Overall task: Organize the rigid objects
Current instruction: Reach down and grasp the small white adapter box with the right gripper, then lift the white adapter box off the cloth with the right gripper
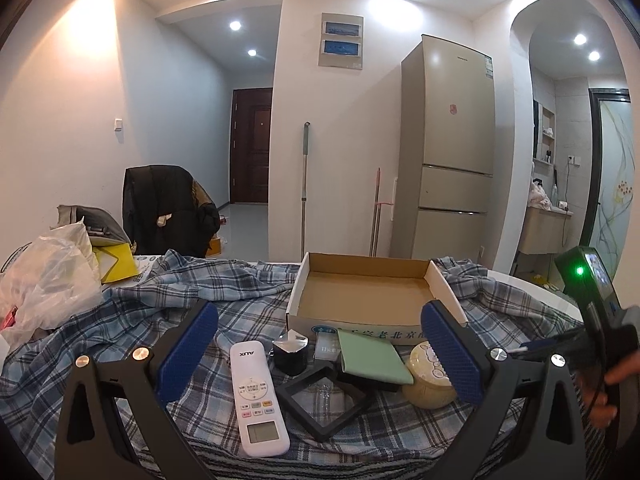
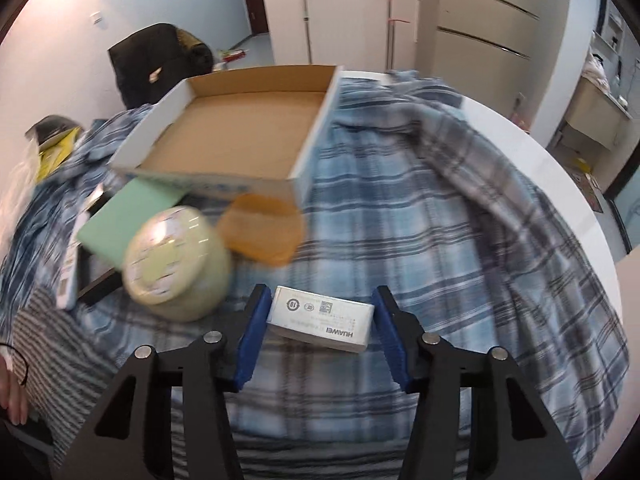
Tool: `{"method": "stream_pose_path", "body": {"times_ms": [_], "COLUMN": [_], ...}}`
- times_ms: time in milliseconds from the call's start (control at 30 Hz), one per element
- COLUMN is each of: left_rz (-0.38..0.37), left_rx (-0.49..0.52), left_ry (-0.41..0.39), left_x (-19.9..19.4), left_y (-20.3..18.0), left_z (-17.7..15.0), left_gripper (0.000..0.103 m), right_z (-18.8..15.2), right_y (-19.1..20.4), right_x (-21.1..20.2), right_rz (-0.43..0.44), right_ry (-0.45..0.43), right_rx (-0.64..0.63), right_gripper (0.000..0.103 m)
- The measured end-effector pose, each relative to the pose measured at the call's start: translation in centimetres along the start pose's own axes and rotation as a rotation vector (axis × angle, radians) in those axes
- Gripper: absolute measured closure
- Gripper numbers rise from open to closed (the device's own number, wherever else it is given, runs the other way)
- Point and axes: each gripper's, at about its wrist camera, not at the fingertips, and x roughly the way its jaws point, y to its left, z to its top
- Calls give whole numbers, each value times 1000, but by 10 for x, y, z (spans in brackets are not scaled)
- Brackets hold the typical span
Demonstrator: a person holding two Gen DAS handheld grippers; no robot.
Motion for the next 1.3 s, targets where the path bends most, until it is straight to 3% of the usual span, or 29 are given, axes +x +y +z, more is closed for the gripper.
{"method": "stream_pose_path", "body": {"times_ms": [167, 267, 467, 667, 933, 1100, 1300], "left_rz": [-22, -16, -42, -101, -97, -68, -83], "left_rx": [27, 35, 36, 90, 118, 127, 109], "left_ry": [10, 14, 15, 43, 63, 57, 41], "left_x": [-1, 0, 2, 1, 5, 14, 22], "left_y": [-4, -5, -7, -25, -44, -54, -62], "left_z": [0, -1, -2, -1, 21, 29, 33], "left_gripper": [0, 0, 0, 0, 0, 0, 0], "right_z": [8, 9, -5, -6, 20, 31, 43], "right_y": [-27, -32, -26, -21, -42, -55, -49], "right_x": [-4, -13, -34, -24, -4, -5, 15], "right_rz": [49, -2, 49, -45, -37, 138, 196], "right_ry": [-2, -48, -74, -30, -23, -74, -35], "right_rx": [79, 73, -84, -201, -124, -94, -134], "right_gripper": [41, 41, 42, 42, 43, 43, 43]}}
